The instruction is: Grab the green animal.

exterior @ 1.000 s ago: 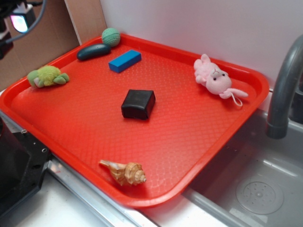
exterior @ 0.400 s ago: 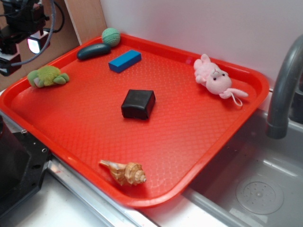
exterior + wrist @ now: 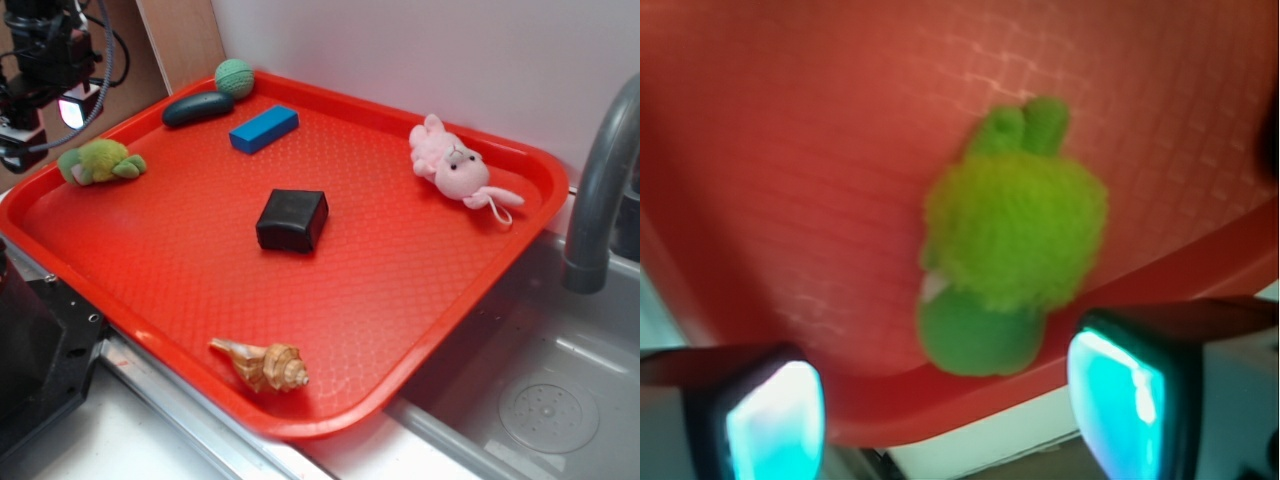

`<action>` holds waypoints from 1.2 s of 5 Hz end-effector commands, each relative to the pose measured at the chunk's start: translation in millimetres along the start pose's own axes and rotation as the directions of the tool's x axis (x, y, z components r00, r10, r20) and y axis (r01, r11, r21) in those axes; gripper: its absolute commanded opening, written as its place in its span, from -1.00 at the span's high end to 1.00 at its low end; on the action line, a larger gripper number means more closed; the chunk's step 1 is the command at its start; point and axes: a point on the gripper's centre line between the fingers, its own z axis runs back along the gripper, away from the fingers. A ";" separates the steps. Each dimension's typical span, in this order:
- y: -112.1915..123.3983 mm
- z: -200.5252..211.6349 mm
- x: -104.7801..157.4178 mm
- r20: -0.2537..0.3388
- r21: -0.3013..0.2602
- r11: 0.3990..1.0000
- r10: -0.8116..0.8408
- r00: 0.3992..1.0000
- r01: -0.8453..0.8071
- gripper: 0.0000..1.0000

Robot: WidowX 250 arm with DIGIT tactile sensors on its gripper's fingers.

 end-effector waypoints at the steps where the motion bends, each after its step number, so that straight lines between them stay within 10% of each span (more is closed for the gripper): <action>1: 18.6 -24.3 10.4 -0.111 -0.044 0.999 0.004 0.994 -0.009 -1.00; 2: 32.9 -27.4 21.4 -0.142 -0.053 0.998 0.018 0.990 -0.026 -0.40; 3: 42.6 -24.5 22.1 -0.103 -0.048 0.997 0.054 0.993 -0.059 1.00; 5: 4.0 26.1 25.7 -0.057 0.044 0.973 0.228 0.972 -0.226 1.00; 6: -20.5 72.8 27.2 0.021 0.004 0.964 0.265 0.964 -0.265 0.33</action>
